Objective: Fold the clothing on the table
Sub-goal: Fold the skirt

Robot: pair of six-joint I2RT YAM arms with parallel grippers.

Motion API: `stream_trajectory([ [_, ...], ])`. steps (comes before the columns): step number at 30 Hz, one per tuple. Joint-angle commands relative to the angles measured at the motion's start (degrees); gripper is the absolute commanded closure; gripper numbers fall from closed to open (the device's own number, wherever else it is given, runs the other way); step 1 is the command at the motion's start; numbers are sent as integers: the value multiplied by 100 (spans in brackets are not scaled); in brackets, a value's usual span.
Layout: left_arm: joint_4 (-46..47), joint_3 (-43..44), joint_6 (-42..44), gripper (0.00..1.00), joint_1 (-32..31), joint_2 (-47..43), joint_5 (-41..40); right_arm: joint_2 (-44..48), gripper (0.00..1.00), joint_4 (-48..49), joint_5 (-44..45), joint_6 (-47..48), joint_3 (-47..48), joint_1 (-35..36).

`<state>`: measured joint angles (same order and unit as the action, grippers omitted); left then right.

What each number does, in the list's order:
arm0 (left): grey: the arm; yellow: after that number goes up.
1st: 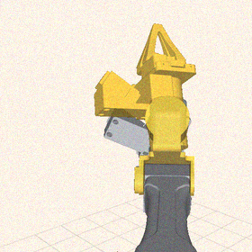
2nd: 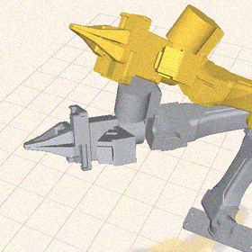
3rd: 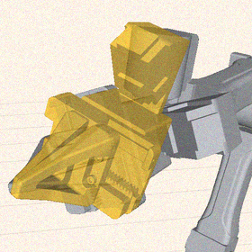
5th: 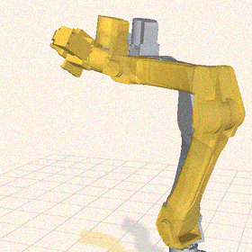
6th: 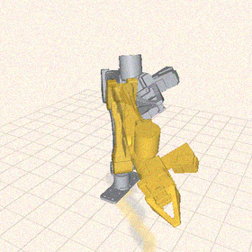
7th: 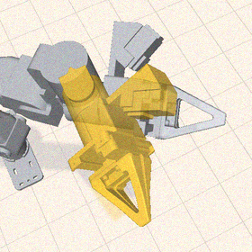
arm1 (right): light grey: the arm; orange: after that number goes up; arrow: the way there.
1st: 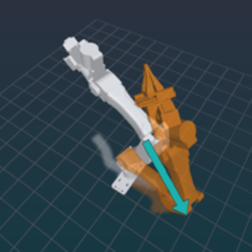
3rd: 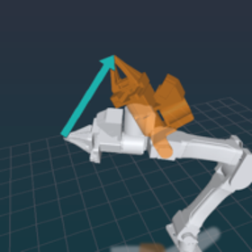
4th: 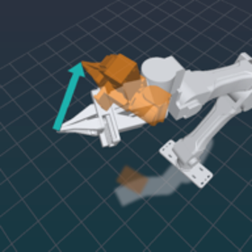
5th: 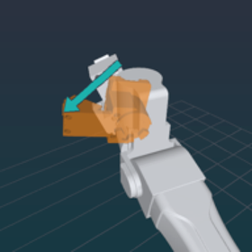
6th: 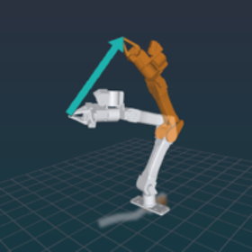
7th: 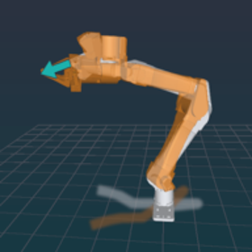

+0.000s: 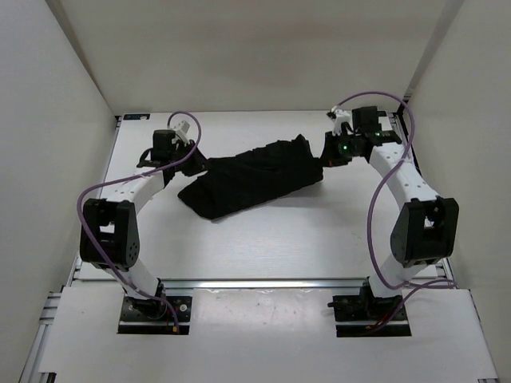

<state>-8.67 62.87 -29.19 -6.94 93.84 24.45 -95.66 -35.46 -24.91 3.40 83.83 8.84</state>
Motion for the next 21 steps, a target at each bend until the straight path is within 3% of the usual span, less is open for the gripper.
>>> stream_trajectory([
  [1, -21, -388, 115, 100, 193, -173, 78, 380, 100, -207, 705, -216, -603, 21],
  [6, 23, -890, 291, 100, 272, -586, 261, 1477, 100, -584, 909, -612, -1597, 609],
  [11, -354, -803, 554, 100, 404, -577, 1174, 2620, 100, -1207, 418, -1314, -2467, 1276],
  [14, -478, -1126, 625, 100, 342, -1042, 1536, 3174, 100, -1637, 197, -1648, -2539, 1602],
  [17, -460, -1618, 529, 100, 395, -1771, 1809, 3536, 100, -1876, 83, -1868, -2547, 1595],
  [21, -863, -1761, 704, 100, 404, -1975, 1581, 3502, 100, -1745, -119, -1677, -2627, 1095],
])
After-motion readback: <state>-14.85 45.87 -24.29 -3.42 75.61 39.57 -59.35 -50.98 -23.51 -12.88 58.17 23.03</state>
